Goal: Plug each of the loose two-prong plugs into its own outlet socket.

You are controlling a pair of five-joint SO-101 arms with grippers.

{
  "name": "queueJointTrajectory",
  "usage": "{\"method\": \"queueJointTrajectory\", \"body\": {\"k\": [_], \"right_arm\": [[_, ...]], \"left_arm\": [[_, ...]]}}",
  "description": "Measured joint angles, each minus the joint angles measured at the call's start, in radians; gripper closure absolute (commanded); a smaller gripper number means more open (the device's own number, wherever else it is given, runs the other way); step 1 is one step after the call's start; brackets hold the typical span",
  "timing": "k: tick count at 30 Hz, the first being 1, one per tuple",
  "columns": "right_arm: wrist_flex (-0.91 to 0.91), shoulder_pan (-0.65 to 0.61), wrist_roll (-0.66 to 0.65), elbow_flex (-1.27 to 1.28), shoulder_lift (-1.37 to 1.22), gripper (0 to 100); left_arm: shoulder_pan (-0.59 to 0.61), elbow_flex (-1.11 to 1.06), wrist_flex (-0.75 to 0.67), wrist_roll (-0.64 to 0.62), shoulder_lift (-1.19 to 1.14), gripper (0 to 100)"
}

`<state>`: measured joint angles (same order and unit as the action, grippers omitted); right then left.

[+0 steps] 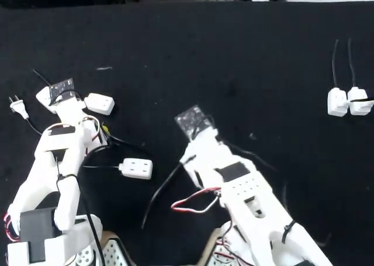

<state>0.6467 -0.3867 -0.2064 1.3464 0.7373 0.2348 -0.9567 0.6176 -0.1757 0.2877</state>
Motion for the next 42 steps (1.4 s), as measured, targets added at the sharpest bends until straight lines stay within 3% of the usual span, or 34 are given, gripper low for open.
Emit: {"method": "queueJointTrajectory", "body": {"k": [15,26,42], "right_arm": [[-0.173,-0.057,0.474,-0.032,0.0,77.3],[-0.081,-0.181,0.491,-0.015,0.0,77.3],[-0.066,-0.173,0.491,-0.011,0.0,77.3]], "left_arm": [[0.0,0.0,0.0,0.0,0.0,79],[0.0,0.0,0.0,0.0,0.0,79],[0.0,0.0,0.0,0.0,0.0,79]]}}
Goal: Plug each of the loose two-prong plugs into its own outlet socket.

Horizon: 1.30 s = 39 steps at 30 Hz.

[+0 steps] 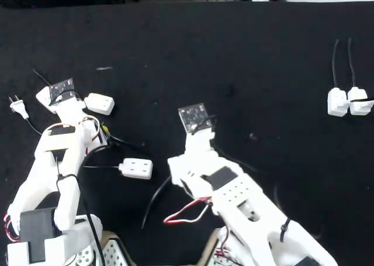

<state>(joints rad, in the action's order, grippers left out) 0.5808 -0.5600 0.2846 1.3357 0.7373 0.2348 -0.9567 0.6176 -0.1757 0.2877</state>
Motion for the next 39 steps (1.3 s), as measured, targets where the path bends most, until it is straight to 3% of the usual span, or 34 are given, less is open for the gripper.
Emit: {"method": "queueJointTrajectory", "body": {"k": [9,18,25,35,39], "right_arm": [[0.057,0.011,0.0,-0.005,-0.014,77.3],[0.083,0.011,0.0,-0.206,-0.365,77.3],[0.164,0.011,-0.011,-0.296,-0.439,77.1],[0.106,0.126,-0.46,-0.322,-0.44,77.2],[0.041,0.126,-0.543,-0.322,-0.44,77.2]], "left_arm": [[0.0,0.0,0.0,0.0,0.0,79],[0.0,0.0,0.0,0.0,0.0,79],[0.0,0.0,0.0,0.0,0.0,79],[0.0,0.0,0.0,0.0,0.0,79],[0.0,0.0,0.0,0.0,0.0,79]]}}
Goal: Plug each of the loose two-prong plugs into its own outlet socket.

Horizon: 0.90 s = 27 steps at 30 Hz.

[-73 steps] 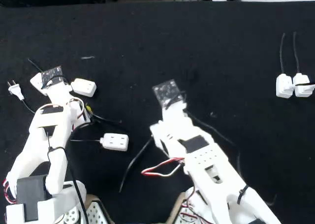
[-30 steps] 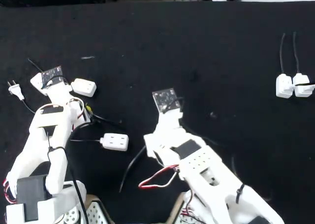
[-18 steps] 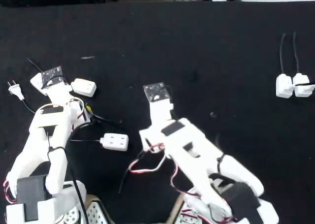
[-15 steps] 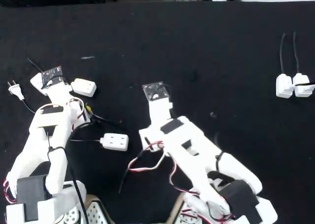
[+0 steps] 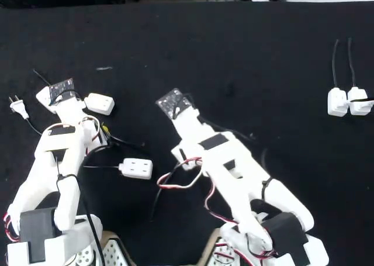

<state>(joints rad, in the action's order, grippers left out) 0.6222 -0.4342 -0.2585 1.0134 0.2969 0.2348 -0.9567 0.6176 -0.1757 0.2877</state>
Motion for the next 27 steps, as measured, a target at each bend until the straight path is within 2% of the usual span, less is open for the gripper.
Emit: {"method": "queueJointTrajectory", "body": {"k": [8,14,18,23,27], "right_arm": [[-0.005,0.0,-0.018,0.0,0.0,76.9],[0.137,0.0,-0.02,0.0,0.005,76.8],[0.16,0.0,-0.018,0.012,0.087,76.8],[0.157,-0.11,-0.02,0.129,0.23,77.0],[0.069,-0.209,-0.02,0.262,0.315,77.2]], "left_arm": [[0.0,0.0,0.0,0.0,0.0,79],[0.0,0.0,0.0,0.0,0.0,79],[0.0,0.0,0.0,0.0,0.0,79],[0.0,-0.003,0.0,0.0,0.002,79],[0.0,-0.003,-0.002,0.0,0.002,79]]}}
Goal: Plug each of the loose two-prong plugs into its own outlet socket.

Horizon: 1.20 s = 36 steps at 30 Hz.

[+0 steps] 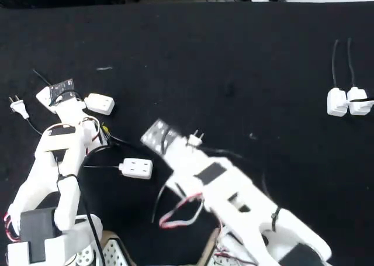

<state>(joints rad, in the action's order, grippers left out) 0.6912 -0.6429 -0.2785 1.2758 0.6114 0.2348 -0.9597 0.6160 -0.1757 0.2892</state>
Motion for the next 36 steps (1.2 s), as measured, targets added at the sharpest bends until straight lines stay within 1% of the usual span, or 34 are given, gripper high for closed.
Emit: {"method": "queueJointTrajectory", "body": {"k": [2,5,9,12,16,21,24,28,33,36], "right_arm": [[-0.025,-0.018,0.0,0.026,0.015,77.2],[-0.04,-0.005,0.02,0.026,0.017,77.2],[-0.043,0.106,0.037,0.008,-0.012,77.2],[-0.066,0.178,0.037,-0.048,-0.097,77.2],[-0.16,0.203,0.037,-0.118,-0.247,76.9],[-0.19,0.209,0.037,-0.215,-0.381,76.9],[-0.193,0.244,0.038,-0.253,-0.414,76.9],[-0.219,0.333,0.04,-0.267,-0.42,77.1],[-0.287,0.44,0.11,-0.267,-0.42,76.9],[-0.292,0.454,0.127,-0.267,-0.42,76.9]], "left_arm": [[0.0,-0.002,-0.002,0.0,0.0,79],[0.0,-0.002,-0.002,0.0,0.0,79],[0.0,-0.002,-0.002,0.0,0.0,79],[0.003,-0.002,-0.002,0.0,0.0,79],[0.003,-0.002,-0.002,0.0,0.0,79],[0.003,-0.002,-0.002,0.0,0.0,79],[0.003,-0.002,-0.002,0.0,0.0,79],[0.003,-0.002,-0.002,0.0,0.0,79],[0.003,-0.002,-0.002,0.0,0.0,79],[0.003,-0.002,-0.002,0.0,0.0,79]]}}
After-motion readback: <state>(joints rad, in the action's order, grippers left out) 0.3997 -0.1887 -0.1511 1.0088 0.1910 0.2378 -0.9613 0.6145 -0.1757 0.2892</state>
